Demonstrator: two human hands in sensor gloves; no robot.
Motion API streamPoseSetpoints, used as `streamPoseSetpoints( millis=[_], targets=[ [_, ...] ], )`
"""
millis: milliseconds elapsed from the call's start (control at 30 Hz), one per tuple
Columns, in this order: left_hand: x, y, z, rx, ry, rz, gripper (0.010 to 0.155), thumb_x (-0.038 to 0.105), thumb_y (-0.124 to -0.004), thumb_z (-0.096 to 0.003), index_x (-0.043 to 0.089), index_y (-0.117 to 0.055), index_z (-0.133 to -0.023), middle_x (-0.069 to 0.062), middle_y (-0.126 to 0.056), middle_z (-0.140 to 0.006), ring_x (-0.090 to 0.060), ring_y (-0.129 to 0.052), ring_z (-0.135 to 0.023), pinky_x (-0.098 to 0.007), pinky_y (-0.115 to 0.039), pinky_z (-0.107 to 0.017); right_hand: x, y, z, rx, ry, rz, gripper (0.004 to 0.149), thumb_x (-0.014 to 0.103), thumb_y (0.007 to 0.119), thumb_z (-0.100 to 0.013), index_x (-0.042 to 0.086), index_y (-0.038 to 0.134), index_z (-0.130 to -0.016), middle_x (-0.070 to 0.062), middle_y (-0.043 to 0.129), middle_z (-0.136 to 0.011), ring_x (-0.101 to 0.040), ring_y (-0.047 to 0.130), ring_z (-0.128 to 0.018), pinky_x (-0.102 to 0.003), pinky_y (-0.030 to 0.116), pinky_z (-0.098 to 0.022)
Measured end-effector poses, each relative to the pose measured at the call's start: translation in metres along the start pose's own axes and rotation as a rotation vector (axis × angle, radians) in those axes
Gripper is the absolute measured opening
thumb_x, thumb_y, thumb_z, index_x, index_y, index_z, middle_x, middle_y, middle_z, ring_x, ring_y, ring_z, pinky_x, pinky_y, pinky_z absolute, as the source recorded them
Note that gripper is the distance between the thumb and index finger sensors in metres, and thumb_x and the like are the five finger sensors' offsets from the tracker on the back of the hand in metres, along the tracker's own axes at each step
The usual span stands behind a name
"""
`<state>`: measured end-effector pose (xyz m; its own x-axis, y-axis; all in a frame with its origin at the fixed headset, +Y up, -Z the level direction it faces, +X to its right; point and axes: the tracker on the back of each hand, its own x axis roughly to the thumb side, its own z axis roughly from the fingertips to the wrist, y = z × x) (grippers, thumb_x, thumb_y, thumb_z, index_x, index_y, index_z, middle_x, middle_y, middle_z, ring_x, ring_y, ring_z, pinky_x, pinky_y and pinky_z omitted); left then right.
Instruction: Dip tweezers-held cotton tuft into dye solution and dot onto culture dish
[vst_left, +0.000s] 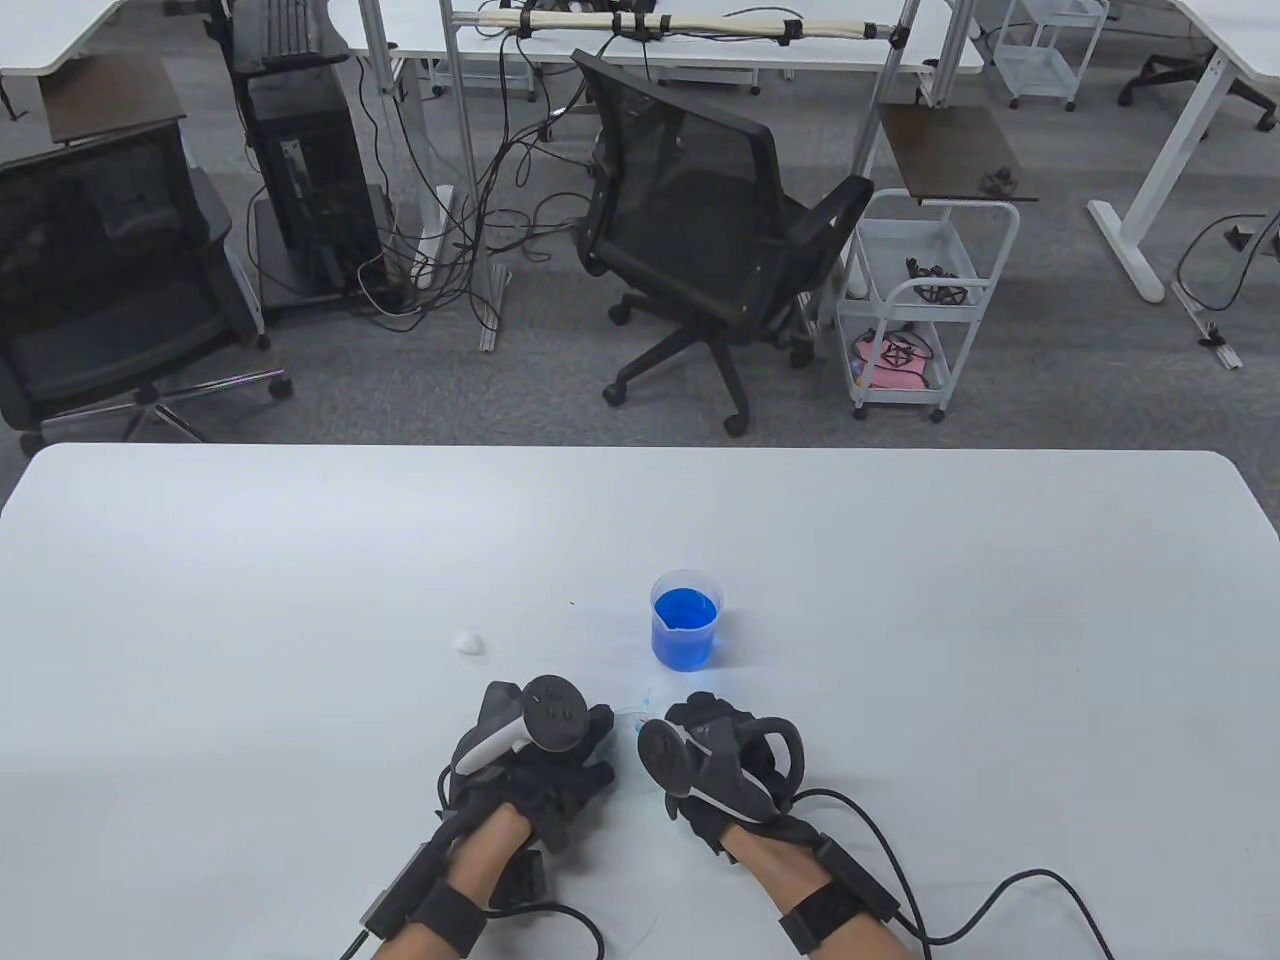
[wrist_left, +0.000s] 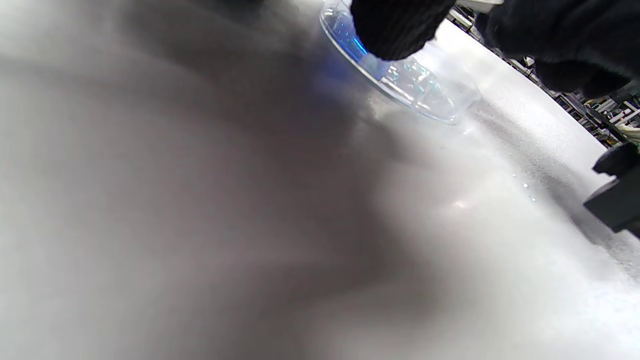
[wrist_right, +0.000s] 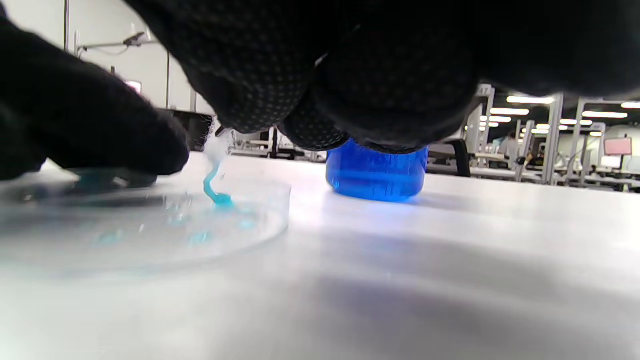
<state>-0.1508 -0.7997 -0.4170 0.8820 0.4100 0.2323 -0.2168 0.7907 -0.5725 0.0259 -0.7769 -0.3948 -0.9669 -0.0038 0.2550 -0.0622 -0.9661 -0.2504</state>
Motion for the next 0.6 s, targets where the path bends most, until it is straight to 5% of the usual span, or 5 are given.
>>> streamPoseSetpoints(
  millis=[267,600],
  targets=[
    [0.000,0.000,0.000,0.000,0.001,-0.001,0.067,0.038,-0.067,-0.0638,0.024,-0.026,-0.116,-0.028,-0.013,-0.121,-0.056,-0.011,-0.103,-0.077,-0.018,-0.065,0.000,0.001,0.000,0.001,0.004,-0.007,0.040,0.029,0.091,-0.028,0.003,0.103,-0.057,-0.023,0.101,-0.059,-0.016,0.100,-0.025,-0.034,0.092,-0.013],
    [0.000,0.000,0.000,0.000,0.001,-0.001,0.067,0.038,-0.067,-0.0637,0.024,-0.026,-0.116,-0.028,-0.012,-0.121,-0.056,-0.011,-0.103,-0.077,-0.017,-0.065,-0.018,-0.029,0.000,-0.112,0.065,-0.077,0.041,0.029,0.091,-0.028,0.003,0.102,-0.057,-0.023,0.101,-0.059,-0.016,0.100,-0.024,-0.034,0.092,-0.012]
  ],
)
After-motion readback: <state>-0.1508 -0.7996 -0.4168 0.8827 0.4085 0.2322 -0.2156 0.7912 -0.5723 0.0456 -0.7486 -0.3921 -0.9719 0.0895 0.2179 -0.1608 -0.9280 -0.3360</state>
